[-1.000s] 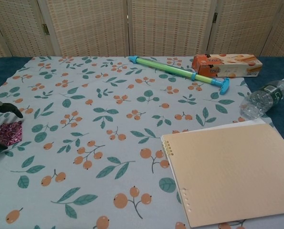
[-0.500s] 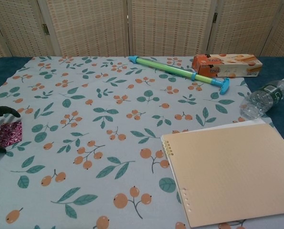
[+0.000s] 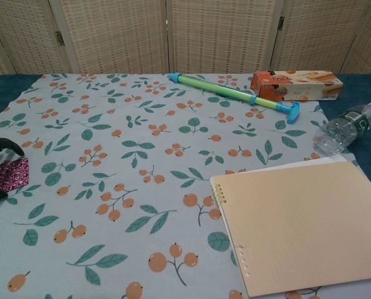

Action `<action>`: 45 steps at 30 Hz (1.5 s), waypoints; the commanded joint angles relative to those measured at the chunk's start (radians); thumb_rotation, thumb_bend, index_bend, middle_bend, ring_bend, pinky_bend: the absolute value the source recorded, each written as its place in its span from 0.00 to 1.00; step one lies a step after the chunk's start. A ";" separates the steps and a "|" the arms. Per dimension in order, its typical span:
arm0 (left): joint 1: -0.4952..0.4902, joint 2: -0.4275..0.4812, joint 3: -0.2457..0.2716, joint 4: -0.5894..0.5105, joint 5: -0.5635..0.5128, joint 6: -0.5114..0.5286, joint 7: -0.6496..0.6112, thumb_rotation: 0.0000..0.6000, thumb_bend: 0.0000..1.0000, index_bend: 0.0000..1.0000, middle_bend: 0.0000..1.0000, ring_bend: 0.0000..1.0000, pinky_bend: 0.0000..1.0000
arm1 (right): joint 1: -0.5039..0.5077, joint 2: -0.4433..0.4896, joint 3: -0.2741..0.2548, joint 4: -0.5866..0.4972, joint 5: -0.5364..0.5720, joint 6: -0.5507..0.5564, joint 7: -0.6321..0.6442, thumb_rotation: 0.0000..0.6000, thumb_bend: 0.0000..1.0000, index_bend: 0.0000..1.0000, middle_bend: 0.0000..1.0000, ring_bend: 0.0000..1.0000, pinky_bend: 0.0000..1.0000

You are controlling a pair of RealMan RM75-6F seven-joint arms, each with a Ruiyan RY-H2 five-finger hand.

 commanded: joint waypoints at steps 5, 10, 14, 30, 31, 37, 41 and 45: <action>-0.005 -0.006 -0.001 0.015 -0.011 -0.003 -0.003 1.00 0.22 0.21 0.00 0.00 0.00 | -0.002 0.002 0.000 -0.002 -0.002 0.004 0.000 0.83 0.36 0.00 0.00 0.00 0.00; -0.002 -0.015 -0.002 0.030 -0.009 -0.001 -0.012 1.00 0.22 0.23 0.00 0.00 0.00 | -0.002 0.002 -0.001 -0.004 -0.003 0.004 -0.001 0.84 0.36 0.00 0.00 0.00 0.00; 0.001 -0.023 -0.003 0.042 -0.005 0.006 -0.017 1.00 0.22 0.24 0.00 0.00 0.00 | -0.001 0.003 0.000 -0.007 -0.004 0.004 -0.005 0.83 0.36 0.00 0.00 0.00 0.00; 0.031 -0.005 -0.001 -0.002 0.075 0.051 -0.046 1.00 0.22 0.31 0.00 0.00 0.00 | 0.000 0.006 0.000 -0.015 -0.004 0.005 -0.013 0.83 0.36 0.00 0.00 0.00 0.00; 0.035 0.001 0.000 -0.013 0.085 0.059 -0.047 1.00 0.22 0.31 0.00 0.00 0.00 | -0.001 0.006 0.001 -0.015 -0.004 0.006 -0.013 0.83 0.36 0.00 0.00 0.00 0.00; 0.064 0.052 0.004 -0.081 0.147 0.096 -0.075 1.00 0.22 0.31 0.00 0.00 0.00 | 0.000 0.004 0.000 -0.013 -0.003 0.003 -0.012 0.83 0.36 0.00 0.00 0.00 0.00; 0.088 0.087 0.015 -0.118 0.206 0.125 -0.092 1.00 0.22 0.31 0.00 0.00 0.00 | 0.003 0.002 0.001 -0.012 -0.006 0.002 -0.012 0.83 0.36 0.00 0.00 0.00 0.00; 0.119 0.118 0.033 -0.149 0.262 0.159 -0.108 1.00 0.22 0.31 0.00 0.00 0.00 | 0.006 0.002 0.002 -0.014 -0.010 0.003 -0.014 0.83 0.36 0.00 0.00 0.00 0.00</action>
